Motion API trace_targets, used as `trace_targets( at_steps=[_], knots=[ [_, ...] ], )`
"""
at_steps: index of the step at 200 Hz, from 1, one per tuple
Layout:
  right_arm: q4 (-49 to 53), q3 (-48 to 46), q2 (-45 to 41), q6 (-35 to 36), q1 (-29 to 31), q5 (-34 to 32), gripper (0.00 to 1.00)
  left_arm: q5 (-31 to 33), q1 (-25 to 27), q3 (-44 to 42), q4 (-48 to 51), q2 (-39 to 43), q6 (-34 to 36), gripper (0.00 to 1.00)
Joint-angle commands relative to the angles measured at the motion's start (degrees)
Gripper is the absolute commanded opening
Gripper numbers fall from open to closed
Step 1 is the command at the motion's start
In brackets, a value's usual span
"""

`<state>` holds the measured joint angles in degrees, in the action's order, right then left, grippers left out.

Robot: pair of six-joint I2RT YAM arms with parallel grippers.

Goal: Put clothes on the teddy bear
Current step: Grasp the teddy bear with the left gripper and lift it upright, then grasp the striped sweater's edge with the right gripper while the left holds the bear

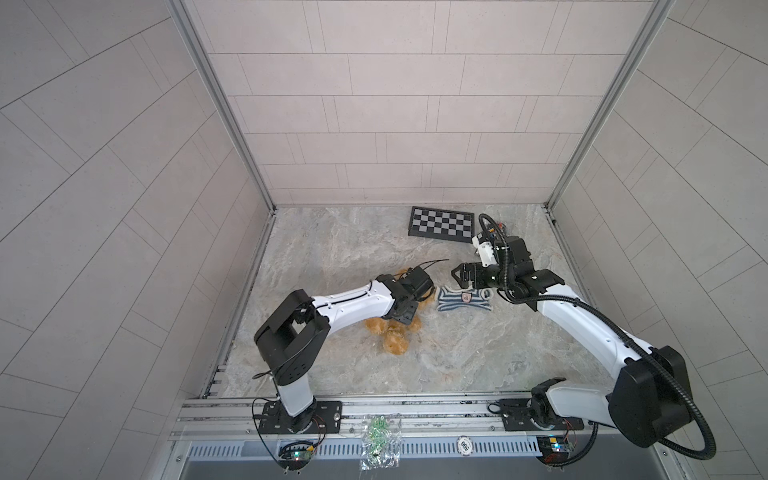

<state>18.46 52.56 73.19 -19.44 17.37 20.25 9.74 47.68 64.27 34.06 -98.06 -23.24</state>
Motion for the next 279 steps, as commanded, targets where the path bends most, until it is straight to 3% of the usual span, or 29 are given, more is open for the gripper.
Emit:
trace_targets(
  at_steps=[1,13,27,73,96,153,279],
  knots=[
    [3.1,2.2,1.5,1.1,1.2,-1.4,0.99,-4.3,-3.2,-5.0,-4.9,3.5,-0.3,0.25],
    [4.0,2.7,2.6,1.4,2.4,-2.4,0.99,-5.5,-4.8,-7.1,-6.9,6.2,0.1,0.12],
    [4.9,3.4,4.2,1.6,3.6,-3.1,0.98,-6.4,-6.4,-9.0,-8.0,9.3,0.5,0.07],
    [8.2,8.0,11.1,2.0,9.0,-7.3,0.92,-8.6,-12.0,-12.9,-9.0,19.5,0.9,0.06],
    [9.3,10.8,15.3,1.3,10.6,-9.0,0.80,-10.2,-14.5,-14.5,-9.6,24.3,0.2,0.06],
    [15.7,19.0,26.2,2.7,12.8,-11.4,0.66,-10.5,-17.3,-15.8,-8.8,32.3,-0.2,0.08],
    [15.1,24.3,34.9,2.7,14.7,-15.7,0.06,-9.6,-20.9,-17.6,-7.7,38.8,0.5,0.08]
  ],
)
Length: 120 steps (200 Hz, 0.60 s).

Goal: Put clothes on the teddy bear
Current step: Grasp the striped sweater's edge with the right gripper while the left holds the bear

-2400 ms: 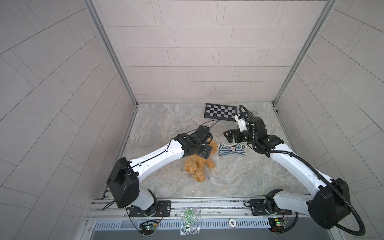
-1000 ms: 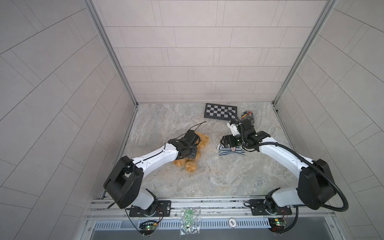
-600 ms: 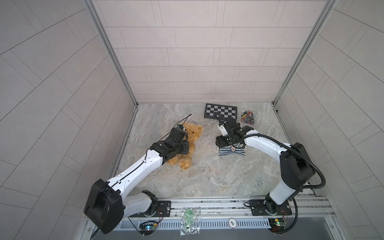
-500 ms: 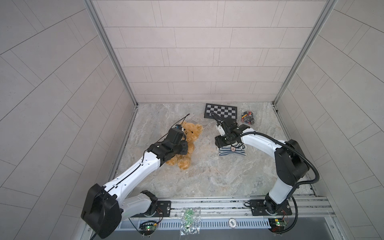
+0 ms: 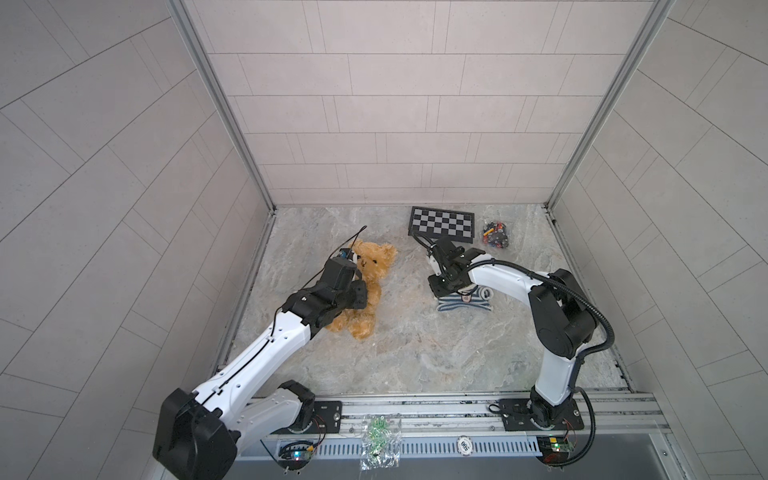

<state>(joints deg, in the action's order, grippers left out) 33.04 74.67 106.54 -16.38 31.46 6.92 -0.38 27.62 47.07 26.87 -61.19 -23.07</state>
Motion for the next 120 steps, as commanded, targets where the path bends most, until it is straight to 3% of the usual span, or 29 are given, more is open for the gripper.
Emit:
trace_targets(
  at_steps=[1,54,92,120],
  knots=[
    [0.5,2.2,1.6,-0.4,0.6,-2.4,0.05,0.5,-0.8,-0.4,-0.4,1.9,0.4,0.08],
    [-1.6,9.8,6.5,-4.7,0.5,-0.6,0.03,-0.6,-0.8,-0.8,1.2,3.5,2.1,0.08],
    [-1.6,16.4,11.3,-6.4,-0.8,1.4,0.14,-4.4,-0.2,-1.4,1.5,4.4,4.5,0.08],
    [0.3,16.8,9.0,-4.3,-2.1,3.0,0.25,-5.6,0.7,-1.4,1.5,5.1,5.9,0.08]
  ],
)
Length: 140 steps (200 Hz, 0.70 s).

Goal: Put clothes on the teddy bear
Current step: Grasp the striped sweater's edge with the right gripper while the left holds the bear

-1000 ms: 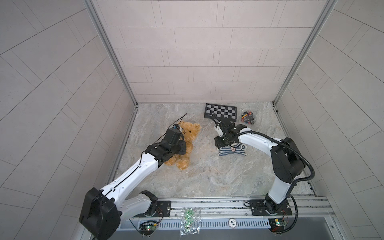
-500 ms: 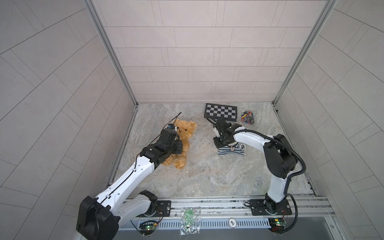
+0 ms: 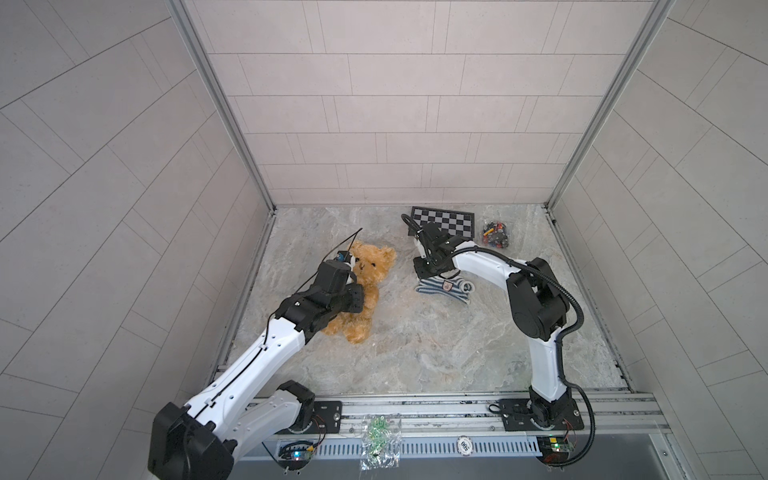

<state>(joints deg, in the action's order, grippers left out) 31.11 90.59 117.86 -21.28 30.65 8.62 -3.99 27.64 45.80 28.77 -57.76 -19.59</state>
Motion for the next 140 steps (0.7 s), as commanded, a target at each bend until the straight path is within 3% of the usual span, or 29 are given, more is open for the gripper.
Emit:
trace_targets(
  at_steps=[1,20,66,140],
  knots=[
    [2.3,0.7,-2.5,0.7,-1.3,1.3,0.26,-2.0,0.7,-0.2,-0.4,1.7,2.4,0.08],
    [5.5,-0.7,-5.5,4.1,-1.8,2.7,0.35,-2.7,3.4,-0.2,-0.5,1.5,2.9,0.08],
    [10.1,-8.2,-12.4,12.8,-1.7,6.3,0.44,-4.7,3.7,-2.0,-0.1,2.3,2.9,0.07],
    [13.4,-7.7,-8.6,19.8,-2.1,4.3,0.43,-5.0,3.8,-3.2,0.2,4.4,0.6,0.08]
  ],
)
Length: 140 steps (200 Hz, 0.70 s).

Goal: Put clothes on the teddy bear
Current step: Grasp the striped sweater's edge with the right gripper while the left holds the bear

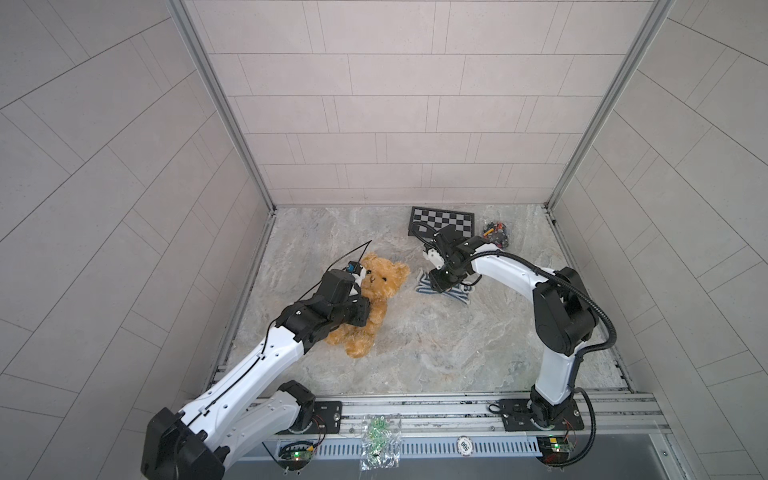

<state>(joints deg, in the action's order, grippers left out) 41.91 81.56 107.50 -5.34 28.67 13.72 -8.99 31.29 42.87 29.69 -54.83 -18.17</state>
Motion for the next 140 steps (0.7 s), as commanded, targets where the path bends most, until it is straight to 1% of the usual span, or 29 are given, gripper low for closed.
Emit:
trace_targets(
  at_steps=[1,37,76,100,140],
  knots=[
    [2.6,1.4,1.8,3.9,-0.1,-0.8,0.43,0.0,0.2,-0.2,-0.7,1.5,-0.9,0.08],
    [3.7,3.0,4.4,5.3,-0.2,-2.4,0.41,0.3,0.2,0.1,-0.8,1.2,-1.4,0.08],
    [3.8,3.2,6.0,5.8,-0.5,-2.6,0.37,0.6,0.2,0.6,-0.7,1.0,-1.5,0.08],
    [3.8,3.3,6.2,5.8,-0.6,-3.6,0.34,0.6,0.2,0.8,-0.8,0.8,-1.5,0.09],
    [3.8,3.5,7.0,6.4,-0.9,-4.3,0.30,1.0,0.2,0.9,-0.7,1.0,-1.5,0.09]
  ],
)
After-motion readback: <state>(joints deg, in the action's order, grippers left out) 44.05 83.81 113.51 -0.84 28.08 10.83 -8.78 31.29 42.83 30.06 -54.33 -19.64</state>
